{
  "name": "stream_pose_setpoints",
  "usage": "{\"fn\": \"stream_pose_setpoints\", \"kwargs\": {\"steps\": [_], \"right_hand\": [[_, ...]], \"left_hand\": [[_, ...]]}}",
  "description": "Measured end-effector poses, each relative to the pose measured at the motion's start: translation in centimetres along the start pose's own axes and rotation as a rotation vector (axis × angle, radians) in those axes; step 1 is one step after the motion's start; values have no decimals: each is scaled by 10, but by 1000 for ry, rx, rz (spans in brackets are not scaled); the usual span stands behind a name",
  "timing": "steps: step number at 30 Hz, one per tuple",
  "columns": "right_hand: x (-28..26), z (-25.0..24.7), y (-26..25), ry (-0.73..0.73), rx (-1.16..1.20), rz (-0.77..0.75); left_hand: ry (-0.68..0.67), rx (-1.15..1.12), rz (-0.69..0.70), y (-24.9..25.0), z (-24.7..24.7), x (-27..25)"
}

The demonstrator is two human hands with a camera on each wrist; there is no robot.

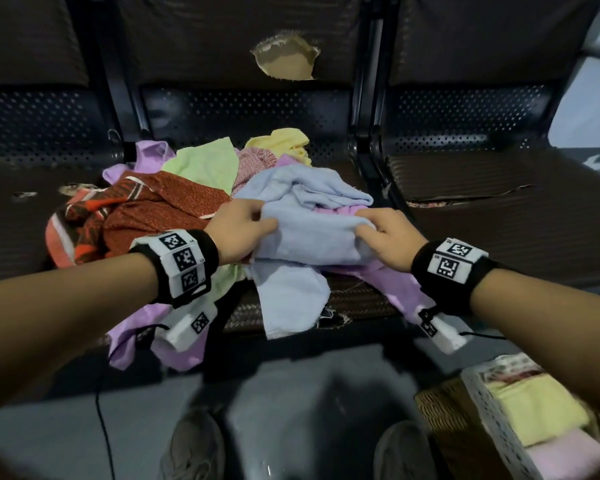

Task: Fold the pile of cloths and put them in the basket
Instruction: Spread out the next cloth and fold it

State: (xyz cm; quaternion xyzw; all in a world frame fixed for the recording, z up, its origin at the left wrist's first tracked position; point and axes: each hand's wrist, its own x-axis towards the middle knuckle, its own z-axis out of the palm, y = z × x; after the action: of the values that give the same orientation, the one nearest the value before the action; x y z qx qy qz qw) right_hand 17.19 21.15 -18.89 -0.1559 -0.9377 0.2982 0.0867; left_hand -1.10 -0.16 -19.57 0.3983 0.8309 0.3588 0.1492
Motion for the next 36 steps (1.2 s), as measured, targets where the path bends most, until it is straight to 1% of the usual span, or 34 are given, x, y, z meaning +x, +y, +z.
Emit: {"fn": "stream_pose_setpoints", "kwargs": {"steps": [2,4,6,8,10,12,14,16,18,21,24,25,27,28,31,33,34,36], "right_hand": [[3,1,1,-13,145,82],[9,5,3,-31,256,183],[16,11,4,-57,263,258],[23,17,7,-94,163,304],[27,22,10,-81,15,315],[29,28,11,-54,-70,333],[30,33,9,-47,-83,363],[32,35,5,-60,-63,392],[34,31,1,-116,-96,397],[36,22,-4,-218,-185,348],[30,17,-7,-291,-194,299],[27,15,-8,-316,-183,290],[22,6,-11,-327,-118,241],[21,0,-15,-300,-9,195],[16,-26,-31,-213,497,90],[10,-43,-33,-196,697,101],[4,-51,-31,-187,769,134],[-13,-64,-23,-144,890,209]], "left_hand": [[49,-98,-34,1,5,4],[97,-103,-91,1,12,9],[127,-55,-146,-1,16,14],[142,7,-187,-1,17,17],[108,61,-251,-1,14,18],[11,96,-375,-3,13,19],[-92,58,-505,-4,12,18],[-134,-10,-538,-1,12,17],[-89,-84,-510,5,12,20],[-15,-204,-397,25,16,28],[20,-380,-387,47,26,32],[42,-389,-367,53,28,33],[79,-345,-273,65,30,33],[71,-368,-219,74,29,33],[-37,-554,-86,108,22,32],[-113,-678,21,131,19,35],[-156,-736,60,143,17,37],[-223,-843,95,165,18,42]]}}
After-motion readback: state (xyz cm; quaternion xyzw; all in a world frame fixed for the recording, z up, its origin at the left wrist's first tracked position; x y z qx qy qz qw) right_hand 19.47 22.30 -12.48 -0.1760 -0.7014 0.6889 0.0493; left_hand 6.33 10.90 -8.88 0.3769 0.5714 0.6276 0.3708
